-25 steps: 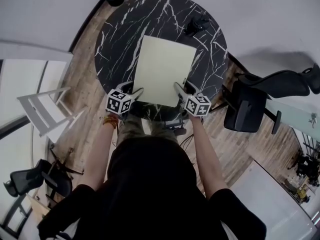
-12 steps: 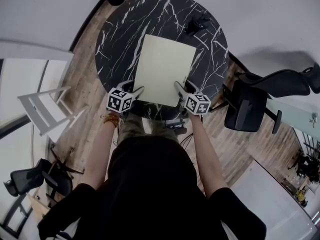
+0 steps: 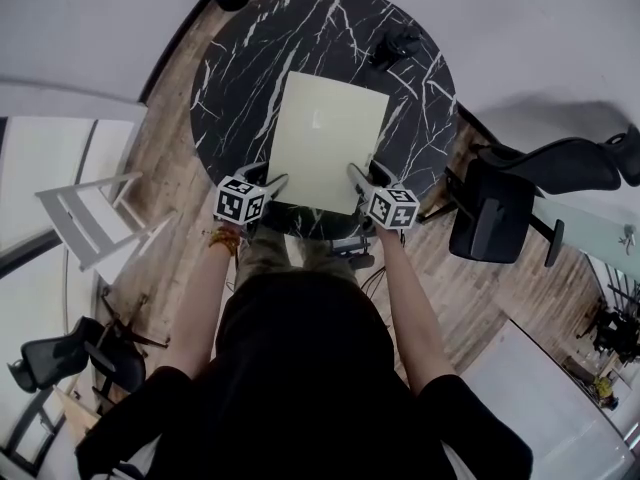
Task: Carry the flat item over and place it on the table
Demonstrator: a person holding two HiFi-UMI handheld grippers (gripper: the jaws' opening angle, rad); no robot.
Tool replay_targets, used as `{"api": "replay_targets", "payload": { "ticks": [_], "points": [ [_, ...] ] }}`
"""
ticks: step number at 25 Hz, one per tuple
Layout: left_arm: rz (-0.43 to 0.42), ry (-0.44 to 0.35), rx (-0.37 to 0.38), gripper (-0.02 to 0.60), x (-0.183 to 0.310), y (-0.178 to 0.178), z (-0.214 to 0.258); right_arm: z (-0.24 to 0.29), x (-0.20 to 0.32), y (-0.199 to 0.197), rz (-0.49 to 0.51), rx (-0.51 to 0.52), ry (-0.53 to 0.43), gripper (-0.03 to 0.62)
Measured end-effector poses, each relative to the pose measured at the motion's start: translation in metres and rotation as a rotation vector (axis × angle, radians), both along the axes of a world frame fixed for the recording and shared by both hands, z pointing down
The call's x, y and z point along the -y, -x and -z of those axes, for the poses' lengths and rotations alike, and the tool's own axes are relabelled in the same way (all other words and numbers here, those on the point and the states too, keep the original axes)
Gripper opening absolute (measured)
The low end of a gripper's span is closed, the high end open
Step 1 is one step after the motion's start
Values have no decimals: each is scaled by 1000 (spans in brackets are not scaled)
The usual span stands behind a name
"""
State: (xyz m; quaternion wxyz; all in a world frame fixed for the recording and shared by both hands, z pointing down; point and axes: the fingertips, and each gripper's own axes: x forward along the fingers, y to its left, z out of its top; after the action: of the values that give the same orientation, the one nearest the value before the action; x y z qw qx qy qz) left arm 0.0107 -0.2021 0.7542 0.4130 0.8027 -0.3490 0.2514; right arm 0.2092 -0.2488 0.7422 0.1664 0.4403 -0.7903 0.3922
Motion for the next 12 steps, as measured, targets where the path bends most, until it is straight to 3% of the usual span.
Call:
{"api": "replay_targets", "payload": {
  "ticks": [7,12],
  "points": [
    [17,48,9,241,-3,1,-4,-1,-2,1,2,-8,5,249],
    [-66,-1,102,244,-6,-4,-5,-2,-4,2,46,-80,-40,244]
  ]
}}
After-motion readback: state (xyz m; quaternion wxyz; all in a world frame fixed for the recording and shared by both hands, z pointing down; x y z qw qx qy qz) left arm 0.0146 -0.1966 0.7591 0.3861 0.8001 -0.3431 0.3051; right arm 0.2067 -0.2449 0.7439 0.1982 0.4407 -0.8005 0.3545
